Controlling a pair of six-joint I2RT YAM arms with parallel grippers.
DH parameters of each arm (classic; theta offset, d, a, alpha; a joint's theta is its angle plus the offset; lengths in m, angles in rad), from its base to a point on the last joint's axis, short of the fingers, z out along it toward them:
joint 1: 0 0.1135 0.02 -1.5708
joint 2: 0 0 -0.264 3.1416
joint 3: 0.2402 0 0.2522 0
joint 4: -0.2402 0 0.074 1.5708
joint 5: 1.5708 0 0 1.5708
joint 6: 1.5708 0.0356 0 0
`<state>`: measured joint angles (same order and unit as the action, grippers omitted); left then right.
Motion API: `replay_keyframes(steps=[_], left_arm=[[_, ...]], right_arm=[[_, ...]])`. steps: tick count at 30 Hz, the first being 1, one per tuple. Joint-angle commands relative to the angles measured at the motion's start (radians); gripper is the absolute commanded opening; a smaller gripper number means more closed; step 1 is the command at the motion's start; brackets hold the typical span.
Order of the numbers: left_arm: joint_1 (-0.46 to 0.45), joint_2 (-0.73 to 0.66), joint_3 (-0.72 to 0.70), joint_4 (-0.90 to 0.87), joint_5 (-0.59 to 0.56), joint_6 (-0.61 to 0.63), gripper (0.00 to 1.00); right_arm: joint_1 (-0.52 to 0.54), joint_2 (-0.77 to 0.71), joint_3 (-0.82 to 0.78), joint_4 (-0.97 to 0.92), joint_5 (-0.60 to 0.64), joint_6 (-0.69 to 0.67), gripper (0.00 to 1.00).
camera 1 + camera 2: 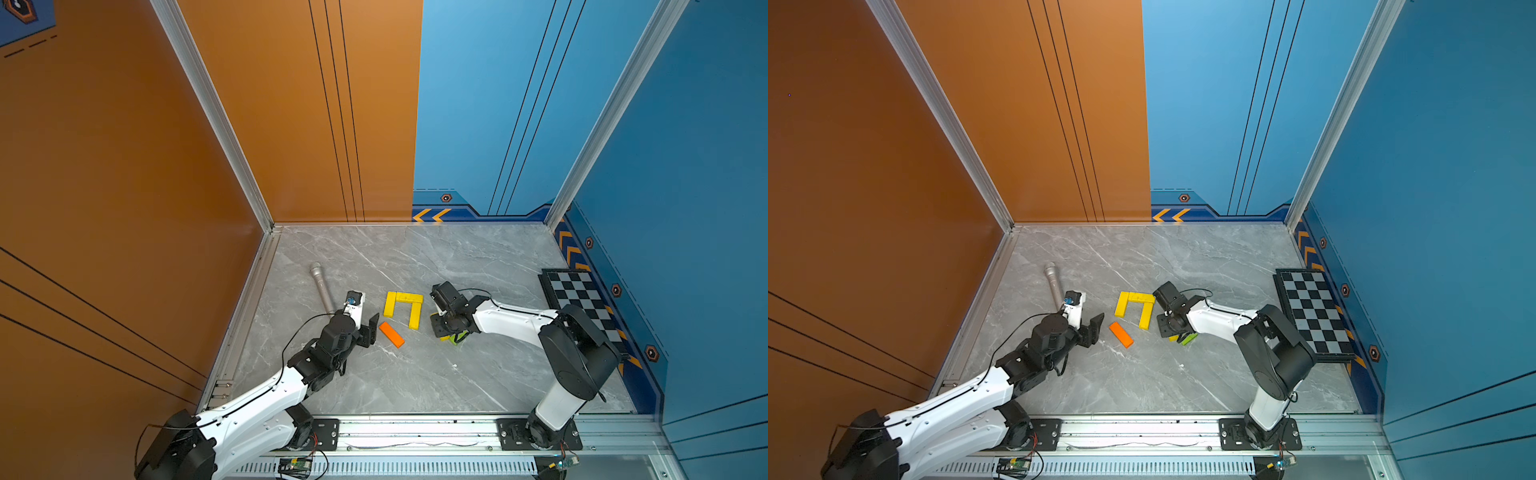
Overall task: Assemble the letter p with building blocks
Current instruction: Move the building block to the center of the board.
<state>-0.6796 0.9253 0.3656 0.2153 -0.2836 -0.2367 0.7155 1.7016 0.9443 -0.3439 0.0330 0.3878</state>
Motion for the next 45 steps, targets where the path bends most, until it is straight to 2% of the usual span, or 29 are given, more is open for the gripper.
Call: replay_keyframes(steps=[1, 10, 25, 33, 45], left_arm=[[0.014, -0.002, -0.008, -0.012, 0.015, -0.016, 0.73], [0.013, 0.004, -0.007, -0.012, 0.017, -0.018, 0.73], [0.014, -0.012, -0.014, -0.011, 0.000, -0.019, 0.73], [0.015, -0.050, -0.028, -0.011, -0.026, -0.018, 0.73], [0.023, -0.075, -0.034, -0.024, -0.039, -0.016, 0.73]], right_arm=[[0.056, -0.007, -0.060, -0.056, 0.011, 0.072, 0.35], [0.143, -0.036, -0.118, -0.037, -0.005, 0.150, 0.35], [0.264, 0.032, -0.074, -0.022, -0.038, 0.180, 0.36], [0.292, 0.113, 0.002, 0.002, -0.074, 0.156, 0.35], [0.279, 0.209, 0.127, -0.002, -0.107, 0.093, 0.35]])
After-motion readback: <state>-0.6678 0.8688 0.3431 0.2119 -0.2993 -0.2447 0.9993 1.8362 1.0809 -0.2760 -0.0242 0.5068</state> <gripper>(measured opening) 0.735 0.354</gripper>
